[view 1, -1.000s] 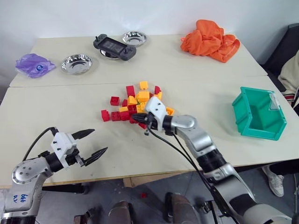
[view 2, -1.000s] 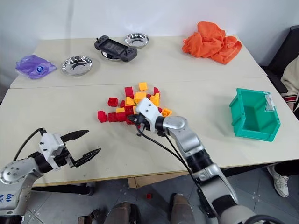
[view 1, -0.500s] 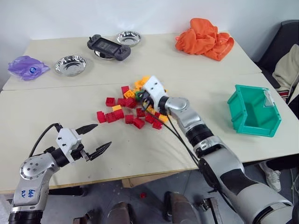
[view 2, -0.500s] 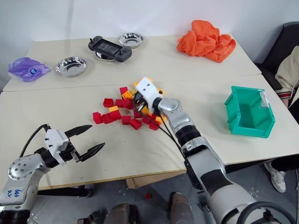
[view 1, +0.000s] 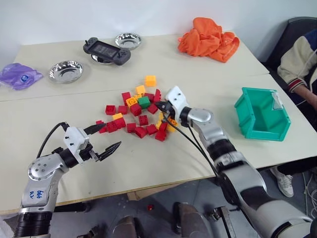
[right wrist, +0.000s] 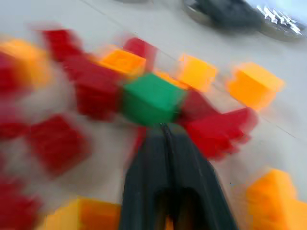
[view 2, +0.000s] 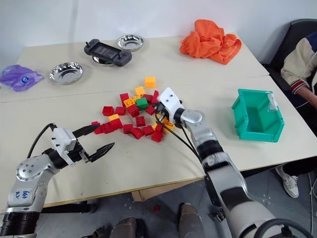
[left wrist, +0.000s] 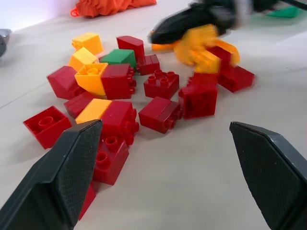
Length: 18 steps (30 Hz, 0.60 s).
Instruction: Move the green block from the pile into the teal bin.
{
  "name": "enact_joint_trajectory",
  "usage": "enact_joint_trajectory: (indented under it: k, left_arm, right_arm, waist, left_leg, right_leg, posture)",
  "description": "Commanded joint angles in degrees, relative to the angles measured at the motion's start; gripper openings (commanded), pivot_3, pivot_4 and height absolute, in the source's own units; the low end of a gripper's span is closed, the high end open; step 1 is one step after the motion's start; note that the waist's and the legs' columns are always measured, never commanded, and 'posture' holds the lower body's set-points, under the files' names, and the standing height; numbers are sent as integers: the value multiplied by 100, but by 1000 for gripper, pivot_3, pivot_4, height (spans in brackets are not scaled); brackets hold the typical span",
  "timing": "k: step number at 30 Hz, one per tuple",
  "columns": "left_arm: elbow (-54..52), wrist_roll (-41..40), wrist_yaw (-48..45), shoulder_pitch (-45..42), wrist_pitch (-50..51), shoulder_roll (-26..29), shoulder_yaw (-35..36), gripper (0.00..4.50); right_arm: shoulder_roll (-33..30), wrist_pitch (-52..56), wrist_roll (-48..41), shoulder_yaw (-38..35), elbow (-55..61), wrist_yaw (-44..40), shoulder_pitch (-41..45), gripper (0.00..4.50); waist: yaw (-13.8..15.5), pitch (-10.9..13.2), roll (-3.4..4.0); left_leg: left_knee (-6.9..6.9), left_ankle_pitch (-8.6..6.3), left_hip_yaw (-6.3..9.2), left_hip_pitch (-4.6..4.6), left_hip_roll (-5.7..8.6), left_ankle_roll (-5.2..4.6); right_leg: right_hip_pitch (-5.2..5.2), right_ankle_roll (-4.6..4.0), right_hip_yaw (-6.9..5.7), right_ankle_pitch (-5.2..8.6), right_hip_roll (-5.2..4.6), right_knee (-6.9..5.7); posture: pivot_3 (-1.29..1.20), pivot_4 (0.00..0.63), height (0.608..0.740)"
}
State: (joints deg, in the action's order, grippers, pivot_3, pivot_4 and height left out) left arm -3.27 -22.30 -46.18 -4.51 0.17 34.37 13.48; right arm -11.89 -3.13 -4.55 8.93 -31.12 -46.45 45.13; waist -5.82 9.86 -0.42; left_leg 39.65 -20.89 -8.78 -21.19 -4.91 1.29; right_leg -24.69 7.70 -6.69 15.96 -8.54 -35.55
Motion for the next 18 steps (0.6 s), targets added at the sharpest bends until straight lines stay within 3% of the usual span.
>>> enact_joint_trajectory:
  k: [1,5,7,12,18]
  left_arm:
    - [55,-77,32,-2,-26,23,187,4500]
    - [137,-64,2,29,-77,44,222,4500]
    - [179,-46,-22,31,-109,50,230,4500]
    - [232,-82,-50,-10,-109,53,278,4500]
    - [151,-165,-55,-91,1,75,307,4500]
  right_arm:
    - [-353,279,-388,-125,1316,-422,-300,51]
    - [-748,527,-696,-372,1985,-604,-611,51]
    - [-1131,971,-1084,-681,2477,-785,-889,414]
    - [-1708,1524,-1364,-895,3188,-909,-1571,2005]
    - [-2136,1249,-1479,-1248,3131,-1034,-2300,3944]
  waist:
    - [43,0,0]
    - [109,0,0]
    - [134,0,0]
    - [298,0,-1]
    - [390,0,-1]
  left_leg:
    - [2,0,-1,-2,1,0]
    - [19,1,-7,1,-3,2]
    - [24,2,-7,1,-4,2]
    - [27,-1,-7,-1,-3,-2]
    - [30,-1,-11,0,-3,-2]
  right_leg:
    - [1,0,0,0,-1,2]
    - [3,0,2,0,0,0]
    - [4,0,2,0,0,-3]
    - [6,0,2,0,0,2]
    - [6,0,3,0,0,2]
  posture:
    - [0,150,740]
    - [0,150,740]
    - [0,150,740]
    - [0,150,740]
    - [0,150,740]
